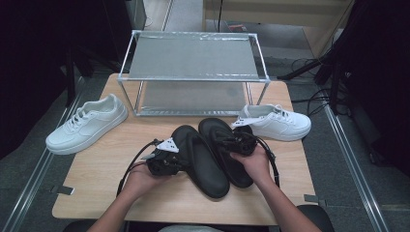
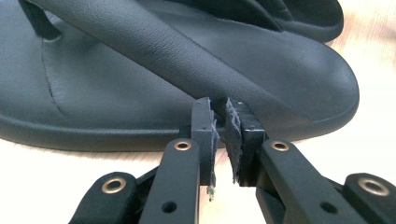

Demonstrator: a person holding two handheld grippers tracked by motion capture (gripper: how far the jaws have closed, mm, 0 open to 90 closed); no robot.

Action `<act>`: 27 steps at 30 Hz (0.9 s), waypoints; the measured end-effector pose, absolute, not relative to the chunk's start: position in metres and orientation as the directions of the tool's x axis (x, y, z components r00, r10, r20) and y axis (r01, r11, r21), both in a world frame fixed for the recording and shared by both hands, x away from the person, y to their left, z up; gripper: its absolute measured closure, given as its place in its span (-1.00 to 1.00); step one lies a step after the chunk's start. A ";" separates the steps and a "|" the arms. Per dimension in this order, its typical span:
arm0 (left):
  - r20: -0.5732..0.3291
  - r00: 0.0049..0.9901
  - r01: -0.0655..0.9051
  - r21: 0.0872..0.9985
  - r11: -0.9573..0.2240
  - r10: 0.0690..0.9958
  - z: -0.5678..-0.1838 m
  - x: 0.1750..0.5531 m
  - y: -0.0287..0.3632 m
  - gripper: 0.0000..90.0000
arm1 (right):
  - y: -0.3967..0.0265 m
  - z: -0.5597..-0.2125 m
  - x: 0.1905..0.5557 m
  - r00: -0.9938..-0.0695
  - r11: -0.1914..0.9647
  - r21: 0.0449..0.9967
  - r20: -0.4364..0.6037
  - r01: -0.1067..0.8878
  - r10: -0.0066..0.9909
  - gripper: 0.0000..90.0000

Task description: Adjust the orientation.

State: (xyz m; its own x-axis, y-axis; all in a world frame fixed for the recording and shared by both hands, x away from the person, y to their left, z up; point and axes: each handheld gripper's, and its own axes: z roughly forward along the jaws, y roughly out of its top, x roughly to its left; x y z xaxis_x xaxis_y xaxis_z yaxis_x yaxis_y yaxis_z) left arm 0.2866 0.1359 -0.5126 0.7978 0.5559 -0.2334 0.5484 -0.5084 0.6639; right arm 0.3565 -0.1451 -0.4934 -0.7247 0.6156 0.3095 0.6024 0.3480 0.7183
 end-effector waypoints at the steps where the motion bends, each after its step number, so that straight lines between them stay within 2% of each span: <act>1: -0.237 0.795 0.550 0.668 -0.501 0.558 -0.511 0.287 0.138 0.81 | -0.146 -0.493 0.356 -0.725 0.348 0.720 0.308 0.601 0.615 0.82; 5: -0.263 0.777 0.567 0.687 -0.455 0.572 -0.503 0.289 0.147 0.68 | -0.149 -0.489 0.352 -0.725 0.343 0.730 0.294 0.591 0.622 0.60; 7: -0.292 0.758 0.590 0.688 -0.423 0.583 -0.498 0.291 0.151 0.55 | -0.150 -0.488 0.348 -0.726 0.342 0.736 0.286 0.584 0.625 0.42; 10: -0.314 0.741 0.606 0.693 -0.390 0.594 -0.492 0.294 0.157 0.34 | -0.151 -0.490 0.343 -0.722 0.336 0.737 0.286 0.586 0.630 0.26; 14: -0.293 0.735 0.602 0.696 -0.390 0.612 -0.487 0.297 0.164 0.10 | -0.148 -0.496 0.337 -0.723 0.329 0.746 0.283 0.579 0.630 0.08; 19: -0.283 0.725 0.616 0.675 -0.407 0.627 -0.484 0.304 0.170 -0.05 | -0.142 -0.504 0.331 -0.725 0.332 0.752 0.269 0.569 0.635 0.01; 27: -0.279 0.726 0.610 0.683 -0.402 0.628 -0.473 0.317 0.171 -0.09 | -0.133 -0.512 0.327 -0.720 0.358 0.742 0.237 0.567 0.652 0.00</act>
